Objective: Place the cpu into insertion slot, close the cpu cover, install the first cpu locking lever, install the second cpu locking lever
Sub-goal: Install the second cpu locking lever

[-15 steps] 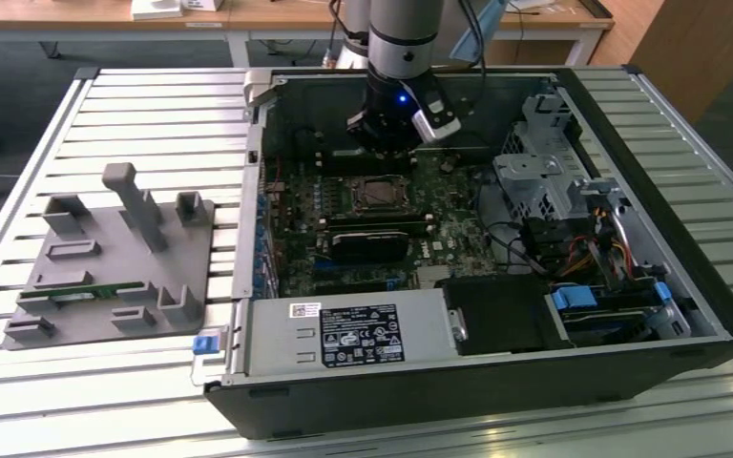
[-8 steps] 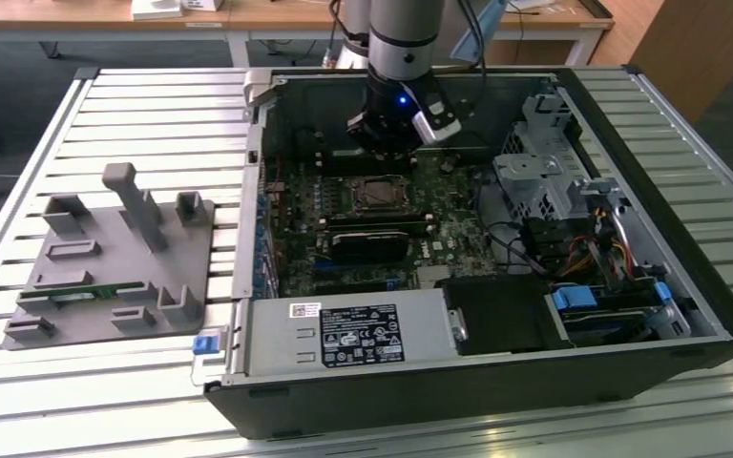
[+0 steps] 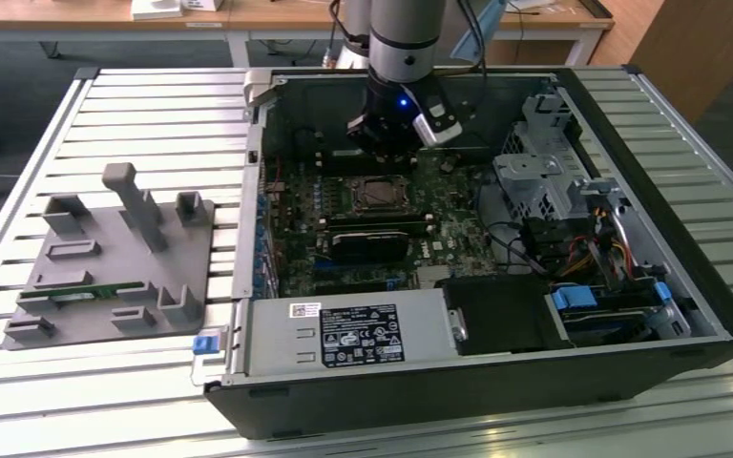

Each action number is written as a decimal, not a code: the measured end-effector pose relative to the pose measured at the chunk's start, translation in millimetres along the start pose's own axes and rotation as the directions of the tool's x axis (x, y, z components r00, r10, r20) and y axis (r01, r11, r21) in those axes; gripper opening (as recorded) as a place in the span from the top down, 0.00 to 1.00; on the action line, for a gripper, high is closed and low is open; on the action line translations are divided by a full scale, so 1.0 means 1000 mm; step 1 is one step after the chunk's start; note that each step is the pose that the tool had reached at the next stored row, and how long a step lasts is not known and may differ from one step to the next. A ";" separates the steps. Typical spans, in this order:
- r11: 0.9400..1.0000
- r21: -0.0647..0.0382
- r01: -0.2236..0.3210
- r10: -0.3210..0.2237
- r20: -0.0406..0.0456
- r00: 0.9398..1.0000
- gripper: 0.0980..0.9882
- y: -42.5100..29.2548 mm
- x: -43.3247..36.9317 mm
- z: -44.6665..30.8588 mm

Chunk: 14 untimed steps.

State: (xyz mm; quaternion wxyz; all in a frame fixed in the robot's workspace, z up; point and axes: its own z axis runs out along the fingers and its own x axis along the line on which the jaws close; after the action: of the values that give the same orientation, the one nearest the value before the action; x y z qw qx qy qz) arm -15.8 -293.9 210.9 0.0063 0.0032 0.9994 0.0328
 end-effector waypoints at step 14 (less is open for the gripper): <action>1.000 0.000 0.000 0.000 0.000 1.000 0.99 -0.0122 -0.0001 -0.0008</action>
State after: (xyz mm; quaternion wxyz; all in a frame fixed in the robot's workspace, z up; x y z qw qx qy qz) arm -15.8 -306.1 210.9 0.0063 0.0032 0.9994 0.0328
